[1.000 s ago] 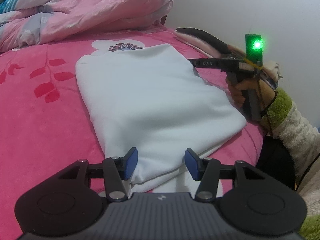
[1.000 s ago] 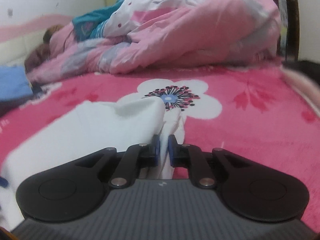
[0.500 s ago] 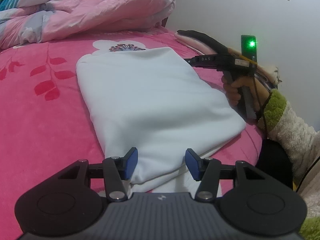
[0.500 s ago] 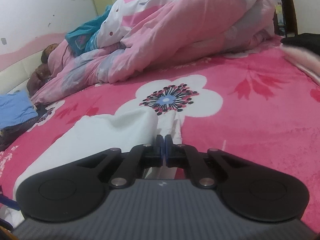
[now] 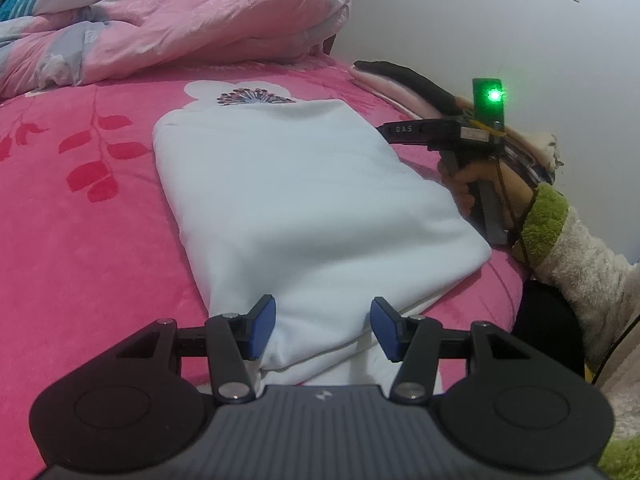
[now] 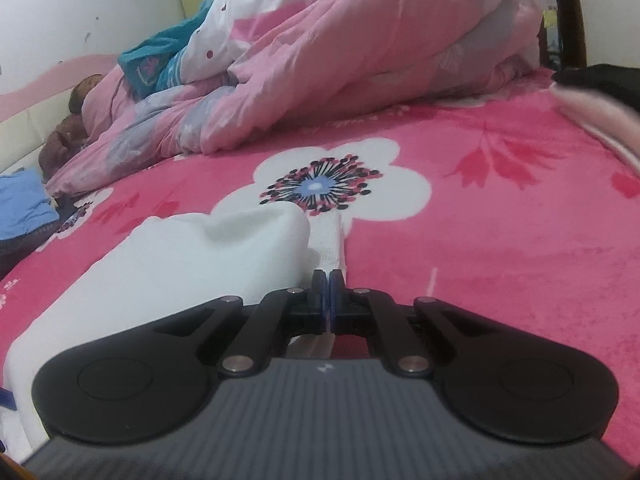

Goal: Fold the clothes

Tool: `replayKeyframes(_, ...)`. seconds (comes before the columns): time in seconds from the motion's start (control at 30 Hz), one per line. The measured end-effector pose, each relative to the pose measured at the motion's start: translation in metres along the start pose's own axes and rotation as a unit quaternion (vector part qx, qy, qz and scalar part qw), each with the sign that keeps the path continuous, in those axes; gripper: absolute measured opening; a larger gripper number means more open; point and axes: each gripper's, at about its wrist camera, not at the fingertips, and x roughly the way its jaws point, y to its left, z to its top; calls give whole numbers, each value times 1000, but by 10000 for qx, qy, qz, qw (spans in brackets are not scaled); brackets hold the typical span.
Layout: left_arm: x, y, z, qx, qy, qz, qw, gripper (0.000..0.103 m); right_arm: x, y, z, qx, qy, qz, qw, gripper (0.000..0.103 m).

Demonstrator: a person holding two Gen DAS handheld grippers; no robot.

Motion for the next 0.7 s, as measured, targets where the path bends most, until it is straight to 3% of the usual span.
replayKeyframes(0.13, 0, -2, -1, 17, -4, 19, 10000, 54, 3, -11, -1, 375, 59, 161, 9992, 2)
replayKeyframes(0.3, 0, 1, 0, -124, -51, -56, 9999, 54, -21, -63, -2, 1922, -328, -62, 9808, 6)
replayKeyframes(0.4, 0, 5, 0, -217, -87, -118, 9997, 54, -56, -61, -7, 2089, -506, 132, 9765, 8)
replayKeyframes(0.57, 1, 7, -2, -252, -149, -152, 9995, 54, -71, -26, -5, 1954, 26, 813, 9774, 9)
replayKeyframes(0.6, 1, 6, -2, -247, -149, -136, 9995, 54, -68, -20, 0, 1887, 101, 844, 9783, 13)
replayKeyframes(0.7, 1, 2, -3, -194, -164, -57, 9997, 54, -50, -8, 20, 1687, 216, 881, 9815, 48)
